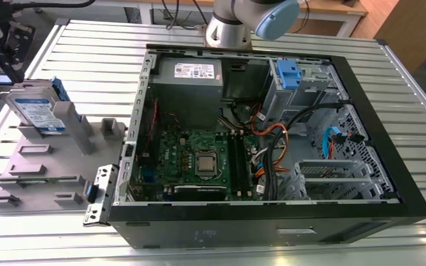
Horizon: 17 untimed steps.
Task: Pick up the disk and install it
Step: 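Pick up the disk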
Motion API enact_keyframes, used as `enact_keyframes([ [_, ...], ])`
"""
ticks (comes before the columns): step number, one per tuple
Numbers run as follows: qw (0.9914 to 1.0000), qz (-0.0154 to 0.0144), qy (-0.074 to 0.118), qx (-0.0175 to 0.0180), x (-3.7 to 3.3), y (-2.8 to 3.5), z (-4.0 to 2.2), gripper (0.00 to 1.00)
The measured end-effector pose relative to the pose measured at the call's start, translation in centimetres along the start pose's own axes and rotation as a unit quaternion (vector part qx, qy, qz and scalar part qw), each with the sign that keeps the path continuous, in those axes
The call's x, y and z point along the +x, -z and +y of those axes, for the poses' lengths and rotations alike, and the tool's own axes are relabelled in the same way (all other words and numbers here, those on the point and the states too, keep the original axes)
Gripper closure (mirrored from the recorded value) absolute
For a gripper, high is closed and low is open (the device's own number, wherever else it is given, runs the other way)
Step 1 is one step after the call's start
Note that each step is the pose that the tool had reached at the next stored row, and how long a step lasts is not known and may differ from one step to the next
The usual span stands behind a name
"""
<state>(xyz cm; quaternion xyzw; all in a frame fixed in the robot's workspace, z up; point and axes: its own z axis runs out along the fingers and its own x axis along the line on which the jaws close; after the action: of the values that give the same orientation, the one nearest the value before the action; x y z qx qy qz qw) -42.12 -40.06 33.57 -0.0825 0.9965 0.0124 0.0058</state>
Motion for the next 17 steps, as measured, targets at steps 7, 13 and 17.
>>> enact_keyframes([
  [7,0.99802,0.0015,0.063,-0.0009,0.0,-0.01,0.0,0.89],
  [13,0.99307,0.0028,0.118,-0.0016,0.0,-0.02,0.0,0.89],
  [17,0.98807,0.0037,0.154,-0.0021,0.0,-0.03,0.0,0.89],
])
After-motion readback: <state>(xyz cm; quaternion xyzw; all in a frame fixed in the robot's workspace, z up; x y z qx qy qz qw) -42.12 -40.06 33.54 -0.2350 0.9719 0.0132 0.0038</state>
